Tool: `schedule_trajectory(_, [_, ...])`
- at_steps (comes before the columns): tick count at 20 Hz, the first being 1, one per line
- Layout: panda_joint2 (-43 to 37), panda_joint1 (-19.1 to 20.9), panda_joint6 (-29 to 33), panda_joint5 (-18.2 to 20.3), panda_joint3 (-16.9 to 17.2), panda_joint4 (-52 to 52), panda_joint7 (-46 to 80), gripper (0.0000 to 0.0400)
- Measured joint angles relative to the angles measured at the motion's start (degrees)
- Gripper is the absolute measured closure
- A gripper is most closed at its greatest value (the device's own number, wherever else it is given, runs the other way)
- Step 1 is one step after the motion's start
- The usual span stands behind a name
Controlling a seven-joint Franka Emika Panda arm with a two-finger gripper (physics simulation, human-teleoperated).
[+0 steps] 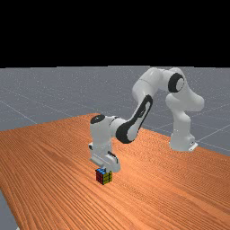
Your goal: Rotate the cube till the blue face upward
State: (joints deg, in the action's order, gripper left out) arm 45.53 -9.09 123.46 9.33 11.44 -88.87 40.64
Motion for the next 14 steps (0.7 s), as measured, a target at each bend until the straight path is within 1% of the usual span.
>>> schedule_trajectory(2, [0.24, -0.13, 0.26, -0.07, 0.04, 0.38, 0.15, 0.0389])
schedule_trajectory(4, [0.35, -0.15, 0.34, -0.08, 0.10, 0.58, 0.32, 0.0393])
schedule_trajectory(7, [0.23, -0.65, 0.42, -0.41, 0.12, 0.34, 0.63, 0.0371])
schedule_trajectory(9, [0.08, -1.54, 0.50, -0.70, -0.28, 0.28, 0.85, 0.0367])
schedule_trajectory(11, [0.37, -2.73, 0.94, -0.36, -1.65, 0.23, 0.73, 0.0390])
schedule_trajectory(14, [1.41, -3.96, 1.43, -0.11, -2.75, -0.17, 0.83, 0.0400])
